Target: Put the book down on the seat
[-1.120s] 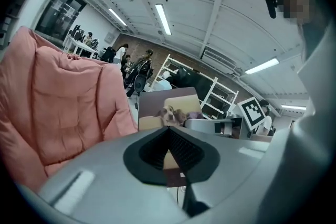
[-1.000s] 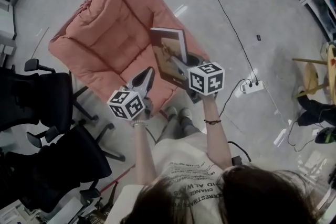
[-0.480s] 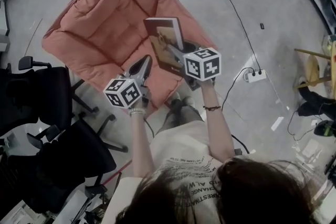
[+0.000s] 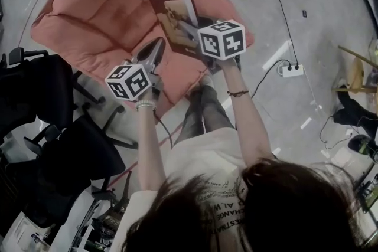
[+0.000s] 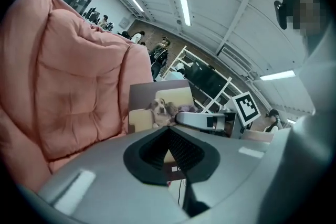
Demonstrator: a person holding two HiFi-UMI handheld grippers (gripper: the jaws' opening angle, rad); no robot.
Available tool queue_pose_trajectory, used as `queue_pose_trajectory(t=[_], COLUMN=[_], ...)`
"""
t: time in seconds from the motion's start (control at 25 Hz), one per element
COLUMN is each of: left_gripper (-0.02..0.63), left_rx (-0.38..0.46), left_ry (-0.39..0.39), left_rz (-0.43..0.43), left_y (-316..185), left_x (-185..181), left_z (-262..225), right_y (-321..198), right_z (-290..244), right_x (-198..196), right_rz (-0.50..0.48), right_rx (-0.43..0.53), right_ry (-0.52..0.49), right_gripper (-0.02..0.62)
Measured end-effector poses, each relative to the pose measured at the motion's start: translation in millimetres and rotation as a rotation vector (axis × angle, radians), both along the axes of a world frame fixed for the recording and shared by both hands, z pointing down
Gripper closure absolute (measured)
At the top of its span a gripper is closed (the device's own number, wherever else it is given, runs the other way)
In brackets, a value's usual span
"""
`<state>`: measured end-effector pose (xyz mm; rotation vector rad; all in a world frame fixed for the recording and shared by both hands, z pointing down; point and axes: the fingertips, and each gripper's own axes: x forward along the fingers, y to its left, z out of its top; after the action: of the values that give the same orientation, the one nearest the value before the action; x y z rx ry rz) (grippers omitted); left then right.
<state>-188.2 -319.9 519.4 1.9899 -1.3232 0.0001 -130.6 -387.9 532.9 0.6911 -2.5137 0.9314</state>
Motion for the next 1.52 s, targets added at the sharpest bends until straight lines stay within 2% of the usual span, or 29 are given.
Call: queue_pose_trajectory(t=[0.16,0.32,0.52,0.76,1.04,1.52], left_gripper=[0.603,0.603,0.603,0.603,0.603,0.603], left_rx=[-0.025,-0.074,-0.138,-0.153,-0.178,-0.215], left_ry=[-0.002,-0.033,-0.003,0.003,0.014,0.060], left_rz=[-0.012,0.013,0.007,0.000,-0.030,-0.060], left_y=[-13,-21,-34,-59,-61,-62], left_x=[-13,-18,-20,-25,-29,-31], left_z=[28,68,124,164,198,226], right_y=[-15,-28,-44,-60,-59,-62], right_z=[33,75,129,169,204,229], right_x=[-16,-27,-39,-49,-56,-64], right_rz=[-0.032,-0.058,-0.086,-0.131,-0.171,-0.136], right_rx=[-0.026,-0.056,-0.098,-0.094,-0.105,-0.145], right_ry=[0.015,0.045,0.063,0.076,0.099,0.067], right_gripper=[0.449,0.448,0.448,0.449,0.448,0.448])
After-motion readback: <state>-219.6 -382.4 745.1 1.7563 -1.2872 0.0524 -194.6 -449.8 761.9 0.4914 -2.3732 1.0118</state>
